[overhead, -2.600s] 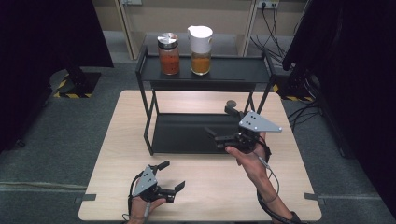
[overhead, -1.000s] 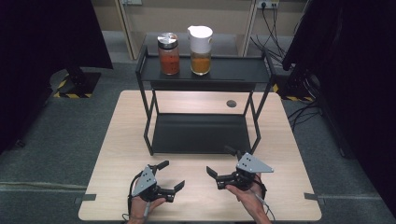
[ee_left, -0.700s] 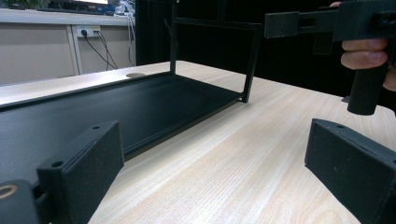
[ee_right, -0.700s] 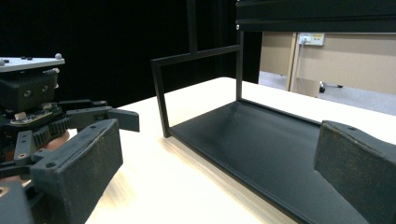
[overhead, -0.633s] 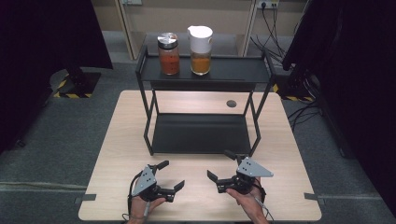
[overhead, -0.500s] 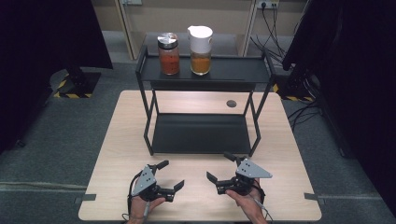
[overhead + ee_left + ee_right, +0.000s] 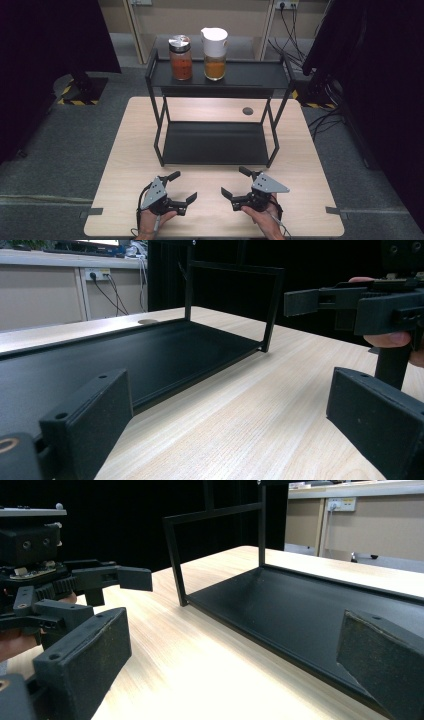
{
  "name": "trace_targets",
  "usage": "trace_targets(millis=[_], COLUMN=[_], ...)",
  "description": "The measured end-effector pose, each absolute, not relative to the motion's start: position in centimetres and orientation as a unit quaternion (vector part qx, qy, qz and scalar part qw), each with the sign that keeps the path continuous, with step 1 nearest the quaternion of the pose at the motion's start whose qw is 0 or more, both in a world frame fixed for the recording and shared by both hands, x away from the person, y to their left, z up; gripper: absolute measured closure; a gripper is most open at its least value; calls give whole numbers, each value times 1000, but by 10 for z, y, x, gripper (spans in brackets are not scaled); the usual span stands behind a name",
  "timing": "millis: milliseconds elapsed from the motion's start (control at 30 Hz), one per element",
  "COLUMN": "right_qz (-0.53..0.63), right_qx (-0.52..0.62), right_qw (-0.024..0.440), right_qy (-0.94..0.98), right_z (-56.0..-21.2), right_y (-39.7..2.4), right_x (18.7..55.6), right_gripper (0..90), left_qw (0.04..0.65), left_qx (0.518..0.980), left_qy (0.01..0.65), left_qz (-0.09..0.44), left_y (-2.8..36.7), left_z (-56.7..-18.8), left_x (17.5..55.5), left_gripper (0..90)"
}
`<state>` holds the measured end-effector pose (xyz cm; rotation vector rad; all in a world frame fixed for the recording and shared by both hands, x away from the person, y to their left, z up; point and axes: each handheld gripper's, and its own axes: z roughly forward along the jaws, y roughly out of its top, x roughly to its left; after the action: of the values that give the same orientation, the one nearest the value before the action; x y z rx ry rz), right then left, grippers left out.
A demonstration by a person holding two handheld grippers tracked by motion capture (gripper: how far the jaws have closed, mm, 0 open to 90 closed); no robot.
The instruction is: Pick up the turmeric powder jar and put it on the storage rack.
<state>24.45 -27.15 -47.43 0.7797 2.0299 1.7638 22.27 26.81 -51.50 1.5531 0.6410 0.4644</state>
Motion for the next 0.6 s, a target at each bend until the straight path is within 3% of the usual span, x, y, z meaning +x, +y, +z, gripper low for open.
trace_targets(millis=[600], right_qz=[619], right_qx=[279], right_qw=[163], right_qy=[715], right_z=[-478], right_y=[-270], right_x=[244], right_gripper=[16], left_qw=[645], left_qx=[681], left_qy=[279], left_qz=[204], left_y=[268], left_z=[-515], left_x=[221], left_gripper=[37])
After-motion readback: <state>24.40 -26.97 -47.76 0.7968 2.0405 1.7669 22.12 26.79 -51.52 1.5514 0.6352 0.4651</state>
